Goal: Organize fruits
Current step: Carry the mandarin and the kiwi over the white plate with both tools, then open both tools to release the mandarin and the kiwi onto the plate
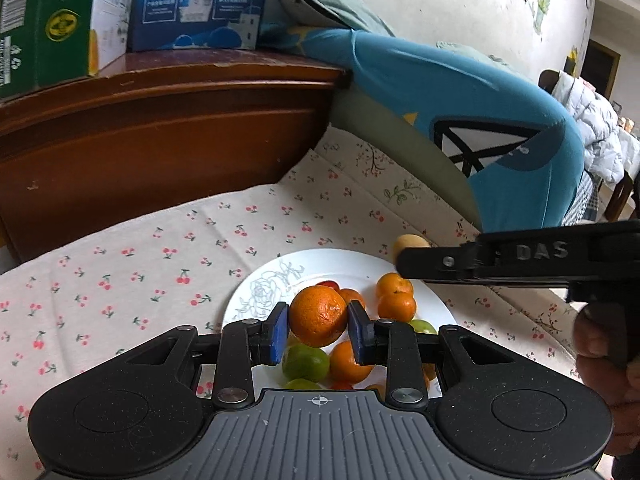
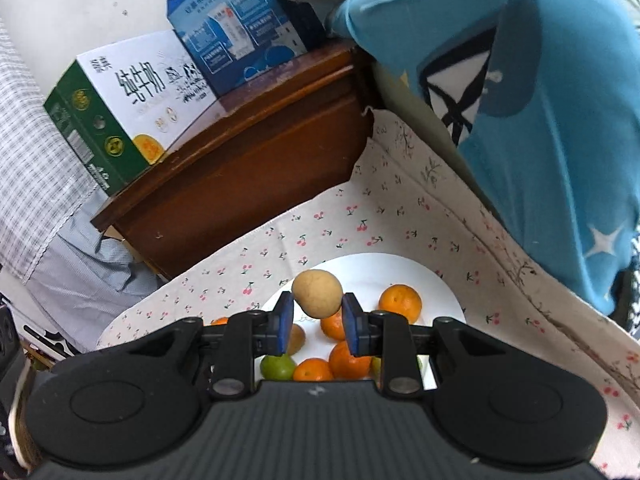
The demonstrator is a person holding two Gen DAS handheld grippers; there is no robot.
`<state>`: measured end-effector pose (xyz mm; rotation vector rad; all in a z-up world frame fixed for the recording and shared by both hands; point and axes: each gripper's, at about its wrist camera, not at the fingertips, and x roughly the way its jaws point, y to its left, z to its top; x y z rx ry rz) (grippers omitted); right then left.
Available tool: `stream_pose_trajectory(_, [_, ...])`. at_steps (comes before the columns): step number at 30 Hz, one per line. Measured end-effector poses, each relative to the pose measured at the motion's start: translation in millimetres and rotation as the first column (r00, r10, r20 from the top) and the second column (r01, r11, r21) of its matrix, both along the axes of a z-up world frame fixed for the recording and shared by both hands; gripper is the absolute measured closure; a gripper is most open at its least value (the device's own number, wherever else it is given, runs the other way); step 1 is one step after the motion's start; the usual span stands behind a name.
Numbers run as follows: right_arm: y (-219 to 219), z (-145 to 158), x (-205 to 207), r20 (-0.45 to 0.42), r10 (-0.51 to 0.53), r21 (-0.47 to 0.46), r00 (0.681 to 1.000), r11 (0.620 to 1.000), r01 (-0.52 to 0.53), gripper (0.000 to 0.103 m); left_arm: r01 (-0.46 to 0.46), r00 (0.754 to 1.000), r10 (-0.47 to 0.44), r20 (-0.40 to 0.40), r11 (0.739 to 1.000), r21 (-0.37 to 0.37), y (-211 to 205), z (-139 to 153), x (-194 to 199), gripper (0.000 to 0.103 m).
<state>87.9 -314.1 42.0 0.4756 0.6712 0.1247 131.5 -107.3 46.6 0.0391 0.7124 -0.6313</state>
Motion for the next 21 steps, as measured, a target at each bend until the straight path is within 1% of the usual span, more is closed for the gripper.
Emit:
stream_pose_trajectory(9, [1,-16,20,-0.035,-0.001,-0.027,0.999,1.000,0.000,0.077,0.009,1.000,-0.009,-0.028,1.000,0.003,-11,-13,10,0.075])
stream_pose_trajectory(16, [1,-24,27,-0.053,-0.028,-0.040,0.998,0.999,0.026,0.073,0.009,1.000,-0.008,-0.027,1.000,0.007,-13,-14,11,0.072])
stream_pose_trajectory(19, [-2,-25,28,-0.056,-0.036,-0.023,0.998,0.999,0.035,0.073,0.004,1.000,-0.003,-0.022,1.000,0.020,-13,-13,9,0.072])
stream_pose_trajectory(21, [-2,-24,28,-0.055,-0.038,-0.021,0.998,0.999,0.037,0.073,-0.011,1.000,0.012,-0.027,0.999,0.030,-13,-11,9,0.064])
